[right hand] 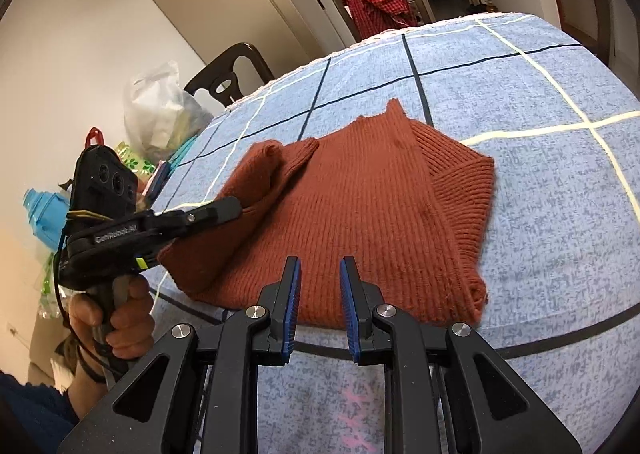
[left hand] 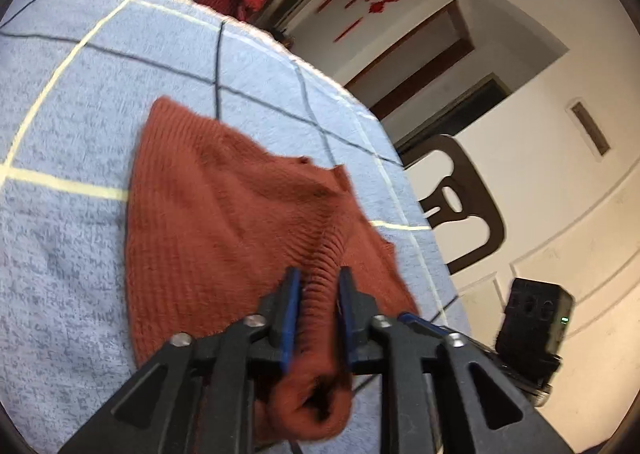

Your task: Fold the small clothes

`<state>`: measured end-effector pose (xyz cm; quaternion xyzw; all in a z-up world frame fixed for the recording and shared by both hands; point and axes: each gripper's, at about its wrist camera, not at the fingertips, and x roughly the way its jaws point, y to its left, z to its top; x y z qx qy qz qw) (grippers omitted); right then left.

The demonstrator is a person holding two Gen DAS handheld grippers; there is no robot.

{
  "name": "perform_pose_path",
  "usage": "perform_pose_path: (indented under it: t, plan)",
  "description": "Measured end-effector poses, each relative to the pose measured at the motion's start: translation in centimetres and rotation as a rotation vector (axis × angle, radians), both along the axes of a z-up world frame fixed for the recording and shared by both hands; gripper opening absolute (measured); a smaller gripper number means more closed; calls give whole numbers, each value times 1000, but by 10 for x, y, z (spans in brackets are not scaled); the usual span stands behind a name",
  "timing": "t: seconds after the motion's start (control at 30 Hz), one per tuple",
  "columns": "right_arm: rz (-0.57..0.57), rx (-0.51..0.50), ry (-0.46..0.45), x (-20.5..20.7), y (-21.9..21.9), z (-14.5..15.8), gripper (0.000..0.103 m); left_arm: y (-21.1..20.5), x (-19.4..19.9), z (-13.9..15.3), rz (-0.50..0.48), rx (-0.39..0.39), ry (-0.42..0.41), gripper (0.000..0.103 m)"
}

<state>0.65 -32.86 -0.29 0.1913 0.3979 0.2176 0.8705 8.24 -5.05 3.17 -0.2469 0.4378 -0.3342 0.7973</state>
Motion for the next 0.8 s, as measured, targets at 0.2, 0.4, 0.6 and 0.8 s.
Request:
perform_pose_path:
  t: [0.2, 0.4, 0.6, 0.8]
  plan:
    - [26, 117, 10, 5, 4, 1, 42, 34, -21, 31, 40, -42, -103, 41]
    - [95, 243, 86, 22, 20, -9, 43, 65, -24, 20, 144, 53, -92, 42]
    - [106, 339, 184, 49, 33, -20, 43, 61, -30, 7, 129, 107, -88, 42]
    - [144, 324, 228, 65, 48, -23, 43, 53, -29, -3, 112, 127, -72, 42]
